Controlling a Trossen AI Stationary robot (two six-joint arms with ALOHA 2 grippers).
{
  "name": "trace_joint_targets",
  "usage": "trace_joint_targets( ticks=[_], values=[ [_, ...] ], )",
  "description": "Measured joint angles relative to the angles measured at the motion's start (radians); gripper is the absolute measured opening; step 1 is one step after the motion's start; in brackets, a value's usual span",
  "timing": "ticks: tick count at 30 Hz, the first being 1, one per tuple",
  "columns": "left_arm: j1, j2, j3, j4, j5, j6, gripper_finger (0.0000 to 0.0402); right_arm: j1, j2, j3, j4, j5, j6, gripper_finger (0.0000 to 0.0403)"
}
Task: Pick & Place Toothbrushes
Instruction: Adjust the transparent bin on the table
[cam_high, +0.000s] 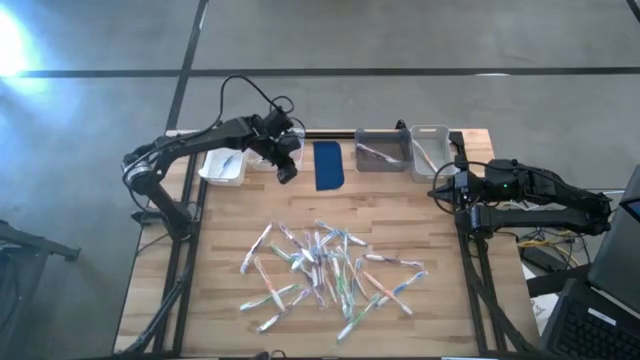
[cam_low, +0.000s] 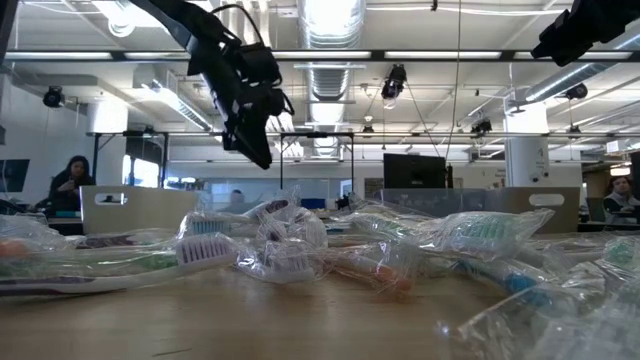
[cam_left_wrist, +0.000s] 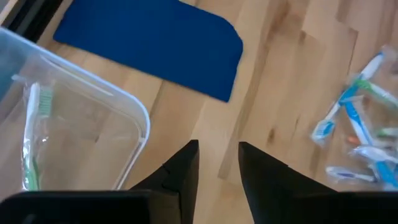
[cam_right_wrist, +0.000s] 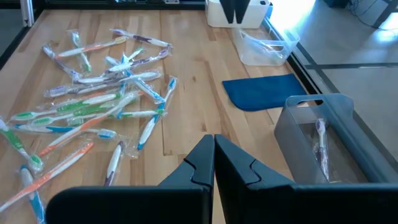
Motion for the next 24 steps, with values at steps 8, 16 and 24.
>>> trace_joint_targets(
  ticks=[8, 16, 24],
  values=[
    [-0.005, 0.068, 0.000, 0.021, -0.043, 0.005, 0.0112, 0.000, 0.000, 0.000, 0.000, 0.000, 0.000, 0.0008],
    [-0.004, 0.106, 0.000, 0.068, -0.177, 0.006, 0.0112, 0.000, 0.000, 0.000, 0.000, 0.000, 0.000, 0.0008],
    [-0.006, 0.098, 0.000, 0.091, -0.106, -0.001, 0.0112, 0.000, 0.000, 0.000, 0.000, 0.000, 0.000, 0.0008]
  ],
)
